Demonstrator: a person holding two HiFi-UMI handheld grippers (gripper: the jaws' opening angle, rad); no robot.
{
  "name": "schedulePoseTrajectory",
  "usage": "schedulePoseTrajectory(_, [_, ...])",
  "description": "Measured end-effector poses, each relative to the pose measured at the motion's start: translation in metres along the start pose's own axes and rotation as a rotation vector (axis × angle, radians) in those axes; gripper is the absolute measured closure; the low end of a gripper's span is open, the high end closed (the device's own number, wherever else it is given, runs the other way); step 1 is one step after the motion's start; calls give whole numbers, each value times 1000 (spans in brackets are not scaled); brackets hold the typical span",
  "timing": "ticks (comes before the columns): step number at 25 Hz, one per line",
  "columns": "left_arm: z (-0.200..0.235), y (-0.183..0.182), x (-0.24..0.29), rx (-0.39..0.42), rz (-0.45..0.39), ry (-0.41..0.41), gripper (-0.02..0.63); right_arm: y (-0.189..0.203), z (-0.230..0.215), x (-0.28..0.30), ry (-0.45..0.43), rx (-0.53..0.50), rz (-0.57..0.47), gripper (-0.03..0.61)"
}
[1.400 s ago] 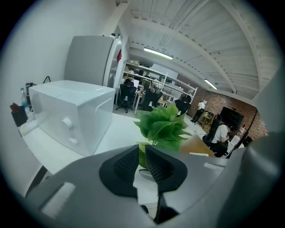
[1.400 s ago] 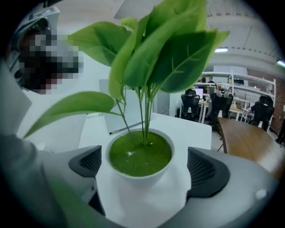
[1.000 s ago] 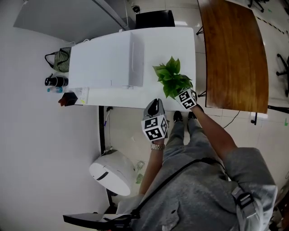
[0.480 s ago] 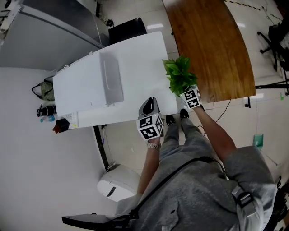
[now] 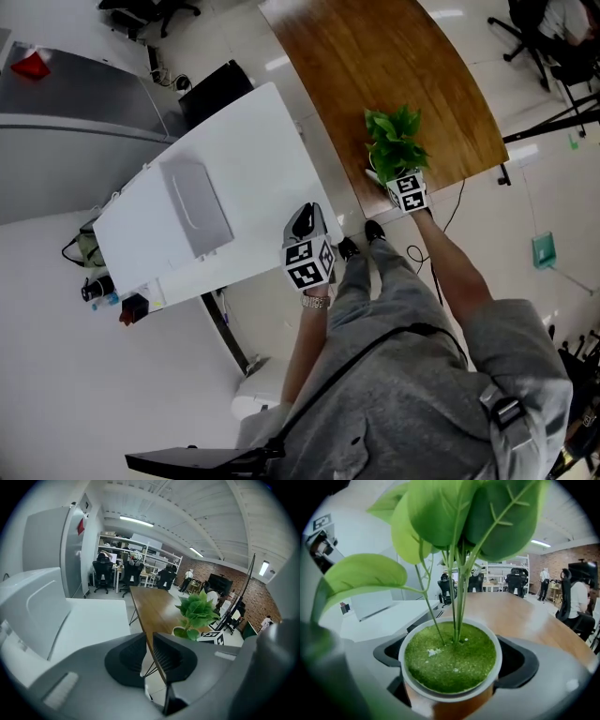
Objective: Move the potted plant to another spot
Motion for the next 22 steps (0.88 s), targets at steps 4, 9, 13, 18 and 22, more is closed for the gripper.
schedulePoseTrajectory(4, [-7,-2,2,10,11,-4,558,4,1,-3,-44,-9,18,3])
schedulePoseTrajectory(9, [-23,-10,1,20,-5,-12,558,12,-3,-21,-112,-19,61,-5])
schedulePoseTrajectory(13, [-36,-9,-10,19,-17,-20,557,23,-15,-48,-91,7,66,-4])
schedulePoseTrajectory(18, [-48,3,-38,24,-31,-6,557,24,12,-103,-39,-14,94,94])
schedulePoseTrajectory(22, [-58,4,-58,17,-94,37,557,-3,53,-145,47,33,15,487])
Point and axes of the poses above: the fingertips, and each gripper's own axes: x forward along the fingers, z to its left, y out of its underside, the point moved 4 cm from there along -x, backward along the fingers, and after that the axes turned 10 degrees about x, right-handed, at the moved point
